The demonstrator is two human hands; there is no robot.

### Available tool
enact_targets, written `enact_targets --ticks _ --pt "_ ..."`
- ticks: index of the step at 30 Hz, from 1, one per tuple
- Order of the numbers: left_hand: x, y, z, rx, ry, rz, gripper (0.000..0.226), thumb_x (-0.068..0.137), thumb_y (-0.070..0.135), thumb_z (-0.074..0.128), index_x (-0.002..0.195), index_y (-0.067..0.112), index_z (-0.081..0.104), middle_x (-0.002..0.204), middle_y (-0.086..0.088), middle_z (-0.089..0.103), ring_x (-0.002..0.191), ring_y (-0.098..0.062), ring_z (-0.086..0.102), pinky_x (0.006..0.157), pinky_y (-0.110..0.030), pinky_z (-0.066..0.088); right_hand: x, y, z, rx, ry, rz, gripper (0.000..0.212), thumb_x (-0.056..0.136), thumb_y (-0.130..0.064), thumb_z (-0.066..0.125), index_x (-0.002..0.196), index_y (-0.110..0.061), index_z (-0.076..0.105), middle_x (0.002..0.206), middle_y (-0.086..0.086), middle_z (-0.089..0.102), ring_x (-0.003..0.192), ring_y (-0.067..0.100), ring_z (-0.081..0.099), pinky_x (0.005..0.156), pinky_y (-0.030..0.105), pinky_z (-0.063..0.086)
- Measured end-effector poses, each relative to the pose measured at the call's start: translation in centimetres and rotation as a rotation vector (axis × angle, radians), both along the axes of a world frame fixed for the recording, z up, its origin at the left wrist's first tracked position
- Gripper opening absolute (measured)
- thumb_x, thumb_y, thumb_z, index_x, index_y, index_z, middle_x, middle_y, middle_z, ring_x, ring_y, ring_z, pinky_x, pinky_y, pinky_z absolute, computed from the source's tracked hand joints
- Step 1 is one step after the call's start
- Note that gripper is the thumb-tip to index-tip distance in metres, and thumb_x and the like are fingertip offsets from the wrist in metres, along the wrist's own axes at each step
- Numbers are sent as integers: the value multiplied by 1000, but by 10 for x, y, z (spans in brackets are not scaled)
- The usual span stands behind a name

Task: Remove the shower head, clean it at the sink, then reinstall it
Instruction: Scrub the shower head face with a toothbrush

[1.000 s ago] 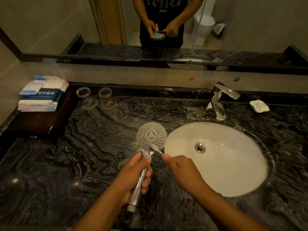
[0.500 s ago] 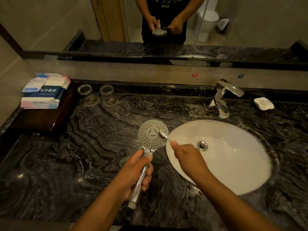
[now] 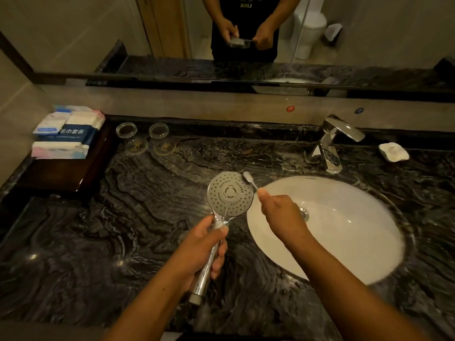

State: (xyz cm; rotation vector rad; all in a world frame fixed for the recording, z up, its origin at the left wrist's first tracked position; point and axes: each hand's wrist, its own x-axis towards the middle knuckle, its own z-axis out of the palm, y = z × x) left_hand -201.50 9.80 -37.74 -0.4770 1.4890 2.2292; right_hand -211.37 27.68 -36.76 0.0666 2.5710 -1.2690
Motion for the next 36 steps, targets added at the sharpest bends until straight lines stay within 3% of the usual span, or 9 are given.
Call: enact_targets --ticks 2,6,8,13,16,19,24,29,36 --pt "-1 1 -1 6 -4 -4 8 99 23 55 104 29 59 62 -6 53 36 -14 42 37 -20 37 7 -2 -2 -4 -12 31 63 100 -57 42 58 -12 57 60 6 58 58 22 53 61 33 39" --pt "3 1 -2 7 -27 6 11 99 22 54 111 22 55 61 -4 52 37 -13 41 37 -19 35 52 -13 -16 78 -63 294 65 99 -59 43 48 -19 45 46 -4 48 44 8 43 50 30 32" --pt "5 3 -1 4 -20 7 13 100 20 53 113 19 53 61 -5 52 36 -13 41 36 -19 34 44 -7 -12 71 -22 268 65 99 -58 43 48 -19 43 44 -5 45 42 7 39 50 30 30" --pt "5 5 -2 25 13 -11 12 99 21 56 111 20 55 60 -6 51 34 -14 40 36 -18 35 5 -3 10 47 10 41 66 101 -56 41 63 -7 62 59 3 60 59 20 55 57 30 37" --pt "4 2 -5 28 -3 4 12 98 23 56 110 26 58 61 -6 52 35 -14 42 36 -19 36 37 -14 0 56 -62 228 63 100 -56 44 49 -19 51 44 -6 50 42 4 45 49 27 31" --pt "4 0 -7 6 6 20 10 98 24 56 105 30 61 62 -7 53 36 -14 43 36 -20 37 51 -18 -7 123 -45 356 62 101 -56 44 49 -22 46 46 -5 48 45 6 45 50 29 30" --pt "-3 -2 -1 31 42 22 14 97 26 59 111 28 58 62 -6 54 35 -14 44 36 -20 37 21 -21 8 16 86 193 64 99 -57 44 48 -18 44 45 -4 47 45 10 43 52 31 31" --pt "4 -9 0 -19 64 3 19 98 25 59 116 24 55 63 -6 53 37 -15 43 38 -21 37 -4 -10 12 -17 60 9 61 100 -58 40 59 -15 52 57 5 52 54 20 46 58 32 33" --pt "14 -13 -11 0 5 44 8 98 26 57 102 31 61 62 -6 54 38 -15 43 37 -20 36 42 -30 -8 82 -13 285 66 99 -57 44 46 -19 40 43 -5 45 45 11 42 50 32 29"
